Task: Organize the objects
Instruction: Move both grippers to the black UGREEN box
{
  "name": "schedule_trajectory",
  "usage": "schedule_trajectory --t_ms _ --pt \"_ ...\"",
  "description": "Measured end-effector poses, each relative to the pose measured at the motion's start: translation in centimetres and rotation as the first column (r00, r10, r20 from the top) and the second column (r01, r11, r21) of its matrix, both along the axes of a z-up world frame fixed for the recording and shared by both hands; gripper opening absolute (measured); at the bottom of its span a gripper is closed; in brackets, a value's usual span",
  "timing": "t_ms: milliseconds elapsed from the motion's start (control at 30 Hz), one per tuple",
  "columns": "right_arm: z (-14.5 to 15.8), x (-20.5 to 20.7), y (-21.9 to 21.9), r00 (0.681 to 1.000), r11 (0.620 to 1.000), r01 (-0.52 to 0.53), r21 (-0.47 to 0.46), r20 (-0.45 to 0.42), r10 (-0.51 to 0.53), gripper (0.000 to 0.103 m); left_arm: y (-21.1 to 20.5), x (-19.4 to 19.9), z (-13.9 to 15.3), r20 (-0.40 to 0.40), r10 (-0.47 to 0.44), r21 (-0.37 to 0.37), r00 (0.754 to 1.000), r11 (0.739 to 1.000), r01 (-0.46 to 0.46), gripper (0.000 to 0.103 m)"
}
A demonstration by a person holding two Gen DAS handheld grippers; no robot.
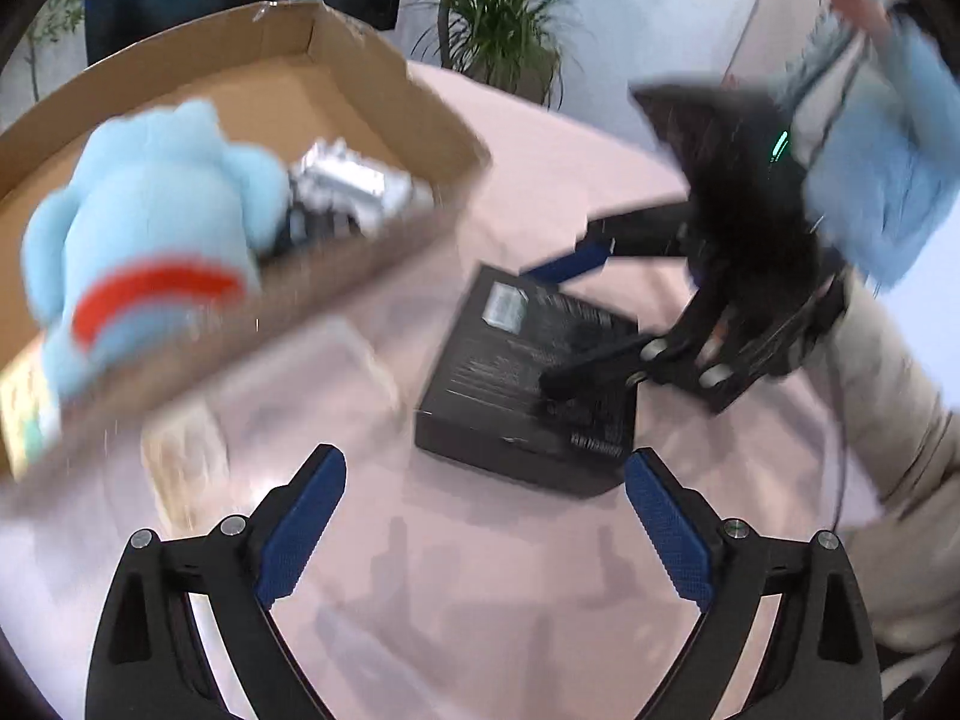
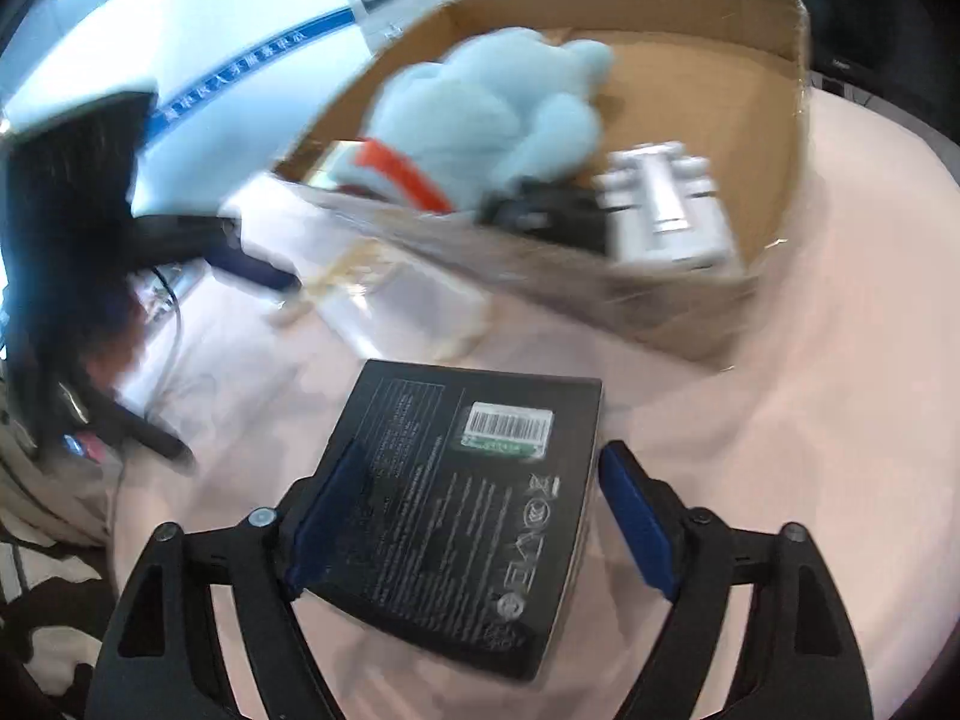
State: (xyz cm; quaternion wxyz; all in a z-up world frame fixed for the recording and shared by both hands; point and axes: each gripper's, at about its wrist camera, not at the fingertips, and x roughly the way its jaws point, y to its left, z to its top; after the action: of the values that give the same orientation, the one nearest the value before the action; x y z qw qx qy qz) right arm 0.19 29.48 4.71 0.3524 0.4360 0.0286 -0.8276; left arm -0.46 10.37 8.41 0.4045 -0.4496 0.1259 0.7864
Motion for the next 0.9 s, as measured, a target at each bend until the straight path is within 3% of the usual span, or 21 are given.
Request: schedule_trajectory --t_ms 133,267,433,500,567,700,767,833,867,900 --pt "0.4 5.4 -4.2 0.987 0.986 -0.16 -0.048 -0.011 0.159 0.08 -2.4 6.5 -1.5 -0.057 -0.006 -0.099 0.998 0.995 0.0 0.096" --pt "0.0 9.5 -6.7 0.983 0.984 -0.176 0.003 -0.045 0.176 0.084 -4.4 11.5 -2.1 -0.059 0.004 -0.122 0.998 0.992 -0.011 0.097" --pt "-1.0 11.9 -8.3 0.965 0.965 -0.259 0.033 -0.031 0.26 0.084 -4.8 13.5 -2.2 -0.216 -0.034 -0.171 0.976 0.985 -0.004 0.097" --pt "-1.1 13.2 -9.3 0.951 0.951 -0.306 0.034 -0.03 0.307 0.084 -5.3 13.6 -2.2 -0.214 -0.048 -0.181 0.976 0.983 0.009 0.097" --pt "-0.7 14.9 -10.7 0.924 0.928 -0.366 0.073 -0.087 0.371 0.084 -5.7 14.1 -2.5 -0.213 -0.092 -0.203 0.973 0.978 0.048 0.097" --pt "-1.8 15.0 -11.7 0.946 0.943 -0.257 0.212 -0.146 0.291 0.083 -5.9 14.3 -2.9 -0.272 -0.092 -0.189 0.958 0.981 0.041 0.097" --pt "-1.9 15.0 -12.0 0.939 0.941 -0.253 0.224 -0.178 0.295 0.081 -5.9 13.8 -2.8 -0.261 -0.052 -0.153 0.964 0.988 0.012 0.097" --pt "-1.6 14.9 -12.2 0.934 0.942 -0.254 0.221 -0.196 0.298 0.079 -6.0 12.6 -3.2 -0.188 -0.019 -0.114 0.982 0.994 -0.002 0.096" --pt "-1.6 14.5 -12.4 0.934 0.941 -0.253 0.224 -0.198 0.299 0.078 -6.1 12.3 -3.4 -0.159 -0.006 -0.11 0.987 0.994 -0.012 0.093" --pt "-1.5 14.5 -12.4 0.934 0.94 -0.256 0.224 -0.193 0.3 0.075 -6.2 12.0 -3.6 -0.134 0.0 -0.109 0.991 0.994 -0.015 0.082"
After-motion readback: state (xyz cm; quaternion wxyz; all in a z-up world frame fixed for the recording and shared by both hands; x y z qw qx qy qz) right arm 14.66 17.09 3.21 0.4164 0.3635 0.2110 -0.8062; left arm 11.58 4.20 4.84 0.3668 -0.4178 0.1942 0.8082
